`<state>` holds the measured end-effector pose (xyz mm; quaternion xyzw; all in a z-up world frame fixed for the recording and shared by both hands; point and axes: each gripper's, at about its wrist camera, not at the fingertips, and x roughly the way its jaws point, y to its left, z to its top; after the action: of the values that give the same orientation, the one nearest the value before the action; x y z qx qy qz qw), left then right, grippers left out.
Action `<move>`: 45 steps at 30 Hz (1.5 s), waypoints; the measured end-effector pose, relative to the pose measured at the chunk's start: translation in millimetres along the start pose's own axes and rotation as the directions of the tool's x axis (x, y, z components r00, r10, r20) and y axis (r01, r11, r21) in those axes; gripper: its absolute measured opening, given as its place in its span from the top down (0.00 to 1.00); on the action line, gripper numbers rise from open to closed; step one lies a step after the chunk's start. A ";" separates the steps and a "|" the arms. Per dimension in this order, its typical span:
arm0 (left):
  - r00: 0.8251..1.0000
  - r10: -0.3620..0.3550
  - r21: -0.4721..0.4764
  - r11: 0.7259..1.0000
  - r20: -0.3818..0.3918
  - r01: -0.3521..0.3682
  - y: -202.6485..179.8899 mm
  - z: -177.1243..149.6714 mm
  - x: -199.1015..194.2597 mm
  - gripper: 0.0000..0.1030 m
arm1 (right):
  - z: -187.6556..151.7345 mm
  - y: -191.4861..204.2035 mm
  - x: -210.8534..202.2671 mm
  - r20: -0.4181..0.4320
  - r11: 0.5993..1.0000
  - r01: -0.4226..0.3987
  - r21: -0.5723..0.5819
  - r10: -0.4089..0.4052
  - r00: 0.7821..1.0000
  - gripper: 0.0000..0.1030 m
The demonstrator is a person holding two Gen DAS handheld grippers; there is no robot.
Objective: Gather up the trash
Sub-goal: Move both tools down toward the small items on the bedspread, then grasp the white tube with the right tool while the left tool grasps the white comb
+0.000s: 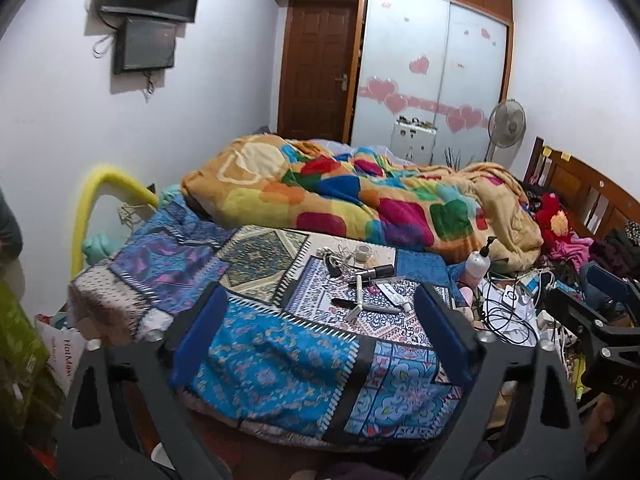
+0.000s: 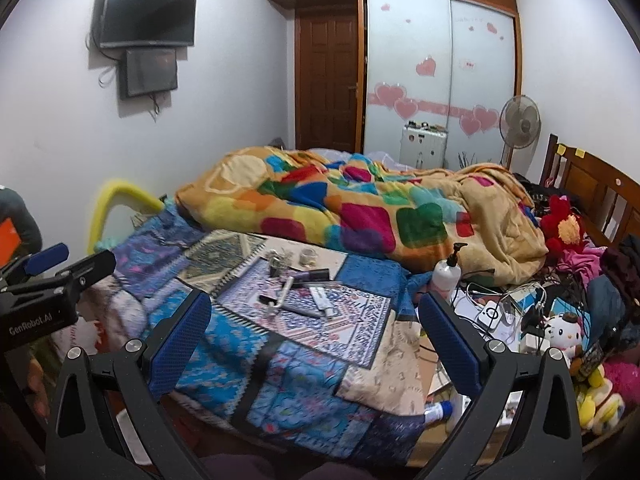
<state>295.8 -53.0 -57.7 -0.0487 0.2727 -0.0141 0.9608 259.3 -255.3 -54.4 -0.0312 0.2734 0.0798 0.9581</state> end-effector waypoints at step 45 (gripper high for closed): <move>0.893 -0.089 0.054 0.991 -0.442 0.126 -53.7 -80.4 326.2 0.82 | -57.5 -33.1 314.3 -0.424 0.961 -0.267 -0.069 0.214 0.880 0.81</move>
<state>531.1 -130.9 -290.9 -0.0204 0.4780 -0.0888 0.8736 498.3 -251.2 -268.8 -0.0732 0.4658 0.2067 0.8573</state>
